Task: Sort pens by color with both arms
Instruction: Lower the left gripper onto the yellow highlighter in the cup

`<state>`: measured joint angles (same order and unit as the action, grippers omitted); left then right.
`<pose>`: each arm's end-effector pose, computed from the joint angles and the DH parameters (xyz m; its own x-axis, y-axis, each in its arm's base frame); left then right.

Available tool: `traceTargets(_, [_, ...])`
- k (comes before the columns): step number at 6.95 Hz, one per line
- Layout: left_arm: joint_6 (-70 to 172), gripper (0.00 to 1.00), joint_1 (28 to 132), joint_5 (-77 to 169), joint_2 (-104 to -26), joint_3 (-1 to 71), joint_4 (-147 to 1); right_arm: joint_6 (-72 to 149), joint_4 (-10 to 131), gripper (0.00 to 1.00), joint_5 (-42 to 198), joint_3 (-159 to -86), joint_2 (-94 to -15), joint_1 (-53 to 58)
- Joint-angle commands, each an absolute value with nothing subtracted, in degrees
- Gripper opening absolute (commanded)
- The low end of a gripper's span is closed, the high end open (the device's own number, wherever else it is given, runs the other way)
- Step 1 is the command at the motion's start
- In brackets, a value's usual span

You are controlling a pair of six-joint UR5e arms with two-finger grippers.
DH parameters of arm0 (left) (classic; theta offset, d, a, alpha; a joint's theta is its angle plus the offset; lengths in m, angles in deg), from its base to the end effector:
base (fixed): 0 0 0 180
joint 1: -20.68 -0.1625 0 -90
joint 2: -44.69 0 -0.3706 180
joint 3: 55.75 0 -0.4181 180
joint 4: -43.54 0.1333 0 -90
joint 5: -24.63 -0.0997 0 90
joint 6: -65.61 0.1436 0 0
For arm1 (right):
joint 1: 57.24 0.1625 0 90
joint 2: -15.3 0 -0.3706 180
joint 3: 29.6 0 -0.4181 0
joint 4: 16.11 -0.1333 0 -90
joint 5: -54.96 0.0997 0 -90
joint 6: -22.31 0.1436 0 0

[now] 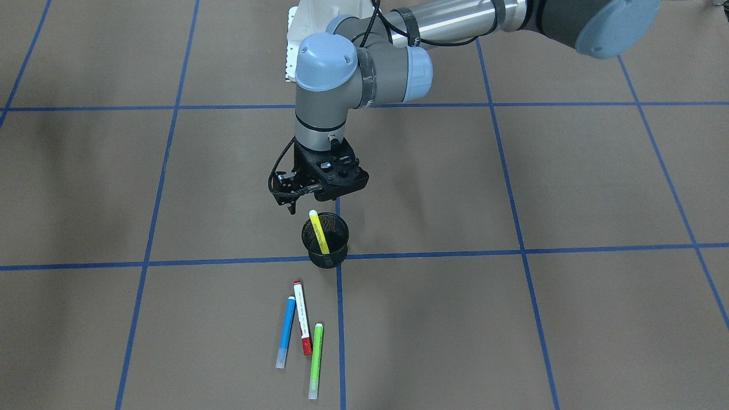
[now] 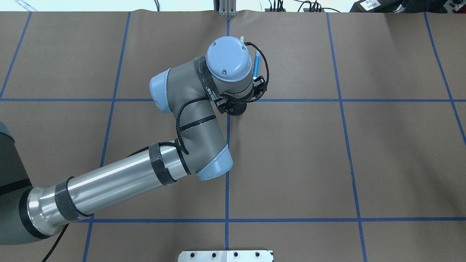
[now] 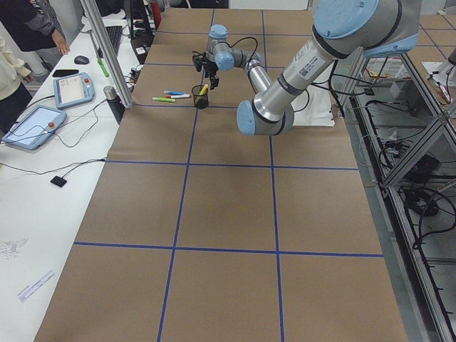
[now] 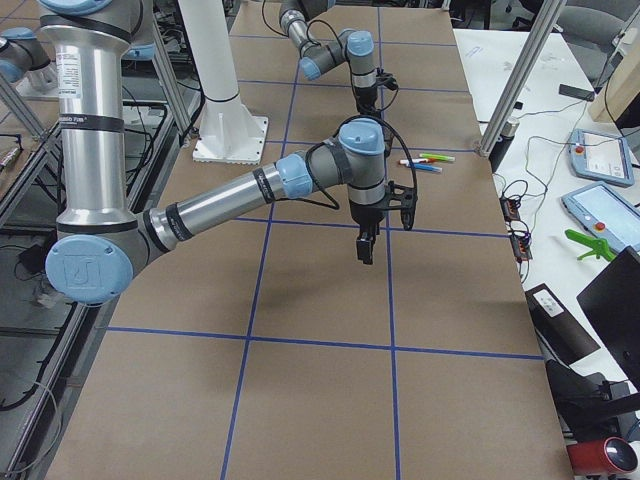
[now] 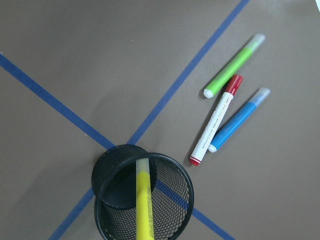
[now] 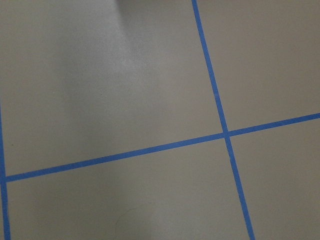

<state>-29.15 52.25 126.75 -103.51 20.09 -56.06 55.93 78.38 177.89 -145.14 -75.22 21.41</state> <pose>0.6171 -0.5003 0.0701 0.4729 -0.3858 -0.7922 0.4085 0.8926 -0.1909 -0.0464 -0.5120 0.4342 0.7561 0.2152 0.6181 -0.2814 0.9595 0.0102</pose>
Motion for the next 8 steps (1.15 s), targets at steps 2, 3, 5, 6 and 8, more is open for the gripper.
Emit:
traceTargets(2, [-28.08,0.66,51.53,123.96,-103.84,19.14,-55.69,55.88,78.2,1.0,177.75,-145.88,-75.4,21.42])
traceTargets(3, [-27.9,0.65,51.53,122.99,-103.93,19.13,-55.69,55.88,78.2,1.0,177.66,-145.71,-75.05,21.42])
traceTargets(5, [-26.42,0.65,51.53,120.79,-104.02,19.13,-55.25,55.97,78.2,1.0,177.4,-145.71,-75.23,21.42])
traceTargets(6, [-26.32,0.65,51.53,120.7,-104.11,19.13,-55.07,55.97,78.2,1.0,177.31,-145.62,-74.88,21.42])
traceTargets(8, [-26.41,0.55,51.44,120.61,-104.89,19.05,-53.75,55.97,78.55,1.0,177.31,-144.75,-75.4,21.42])
